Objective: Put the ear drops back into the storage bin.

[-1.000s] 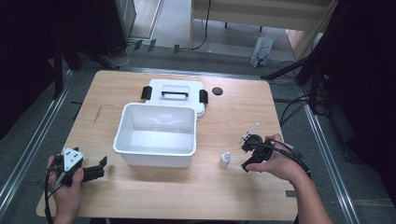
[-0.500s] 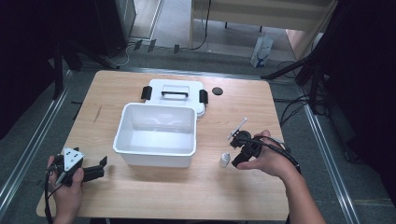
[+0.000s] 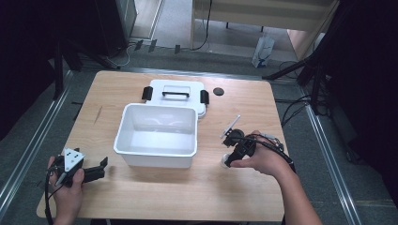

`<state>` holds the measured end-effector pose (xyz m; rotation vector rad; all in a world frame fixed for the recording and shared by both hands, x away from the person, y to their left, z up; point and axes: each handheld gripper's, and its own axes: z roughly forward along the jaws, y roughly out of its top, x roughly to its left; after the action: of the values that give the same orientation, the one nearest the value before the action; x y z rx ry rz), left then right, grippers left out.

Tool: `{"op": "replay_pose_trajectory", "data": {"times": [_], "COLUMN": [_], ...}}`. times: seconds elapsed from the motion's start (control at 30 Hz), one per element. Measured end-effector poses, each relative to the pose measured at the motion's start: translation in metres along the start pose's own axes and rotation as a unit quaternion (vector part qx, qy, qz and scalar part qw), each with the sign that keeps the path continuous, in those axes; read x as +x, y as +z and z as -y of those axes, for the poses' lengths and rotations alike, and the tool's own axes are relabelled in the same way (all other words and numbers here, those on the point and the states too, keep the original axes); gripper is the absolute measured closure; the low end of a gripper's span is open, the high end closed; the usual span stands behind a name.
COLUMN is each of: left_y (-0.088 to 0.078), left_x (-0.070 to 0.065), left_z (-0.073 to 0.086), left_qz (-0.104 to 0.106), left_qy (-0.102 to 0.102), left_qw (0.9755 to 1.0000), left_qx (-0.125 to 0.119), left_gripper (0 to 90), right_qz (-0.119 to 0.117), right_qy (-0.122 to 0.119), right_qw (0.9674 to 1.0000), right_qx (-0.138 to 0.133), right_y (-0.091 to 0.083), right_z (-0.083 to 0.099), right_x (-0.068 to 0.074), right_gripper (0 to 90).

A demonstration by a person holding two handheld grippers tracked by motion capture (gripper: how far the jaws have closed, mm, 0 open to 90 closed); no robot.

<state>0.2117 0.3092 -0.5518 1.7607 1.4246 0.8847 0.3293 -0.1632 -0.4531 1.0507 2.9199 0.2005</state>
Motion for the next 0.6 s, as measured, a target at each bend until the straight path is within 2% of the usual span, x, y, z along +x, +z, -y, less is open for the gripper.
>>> {"op": "replay_pose_trajectory", "data": {"times": [0.17,0.2,0.27,0.3,0.37,0.6], "left_y": [0.000,0.000,0.000,0.000,0.000,0.001], "left_x": [0.000,0.000,0.000,0.000,0.000,0.000], "left_z": [0.000,0.000,0.000,0.000,0.000,0.000], "left_qz": [0.000,0.001,0.001,0.002,0.003,0.004], "left_qy": [0.000,0.000,0.000,0.000,0.000,0.002], "left_qw": [1.0000,1.0000,1.0000,1.0000,1.0000,1.0000], "left_qx": [0.000,0.000,0.000,0.000,0.000,0.000], "left_gripper": [0.0,0.0,0.0,0.0,0.0,0.0], "right_qz": [-0.008,-0.010,-0.009,-0.006,-0.005,-0.004], "right_qy": [0.008,0.017,0.021,0.025,0.029,0.025], "right_qw": [0.9999,0.9998,0.9997,0.9996,0.9995,0.9996], "right_qx": [0.004,0.006,0.007,0.011,0.015,0.008], "right_y": [0.001,0.001,0.002,0.003,0.004,0.003], "right_z": [-0.007,-0.009,-0.009,-0.010,-0.011,-0.013], "right_x": [0.001,0.001,0.001,-0.001,-0.001,0.000], "right_gripper": [49.8,52.4,54.2,58.8,61.7,67.1]}}
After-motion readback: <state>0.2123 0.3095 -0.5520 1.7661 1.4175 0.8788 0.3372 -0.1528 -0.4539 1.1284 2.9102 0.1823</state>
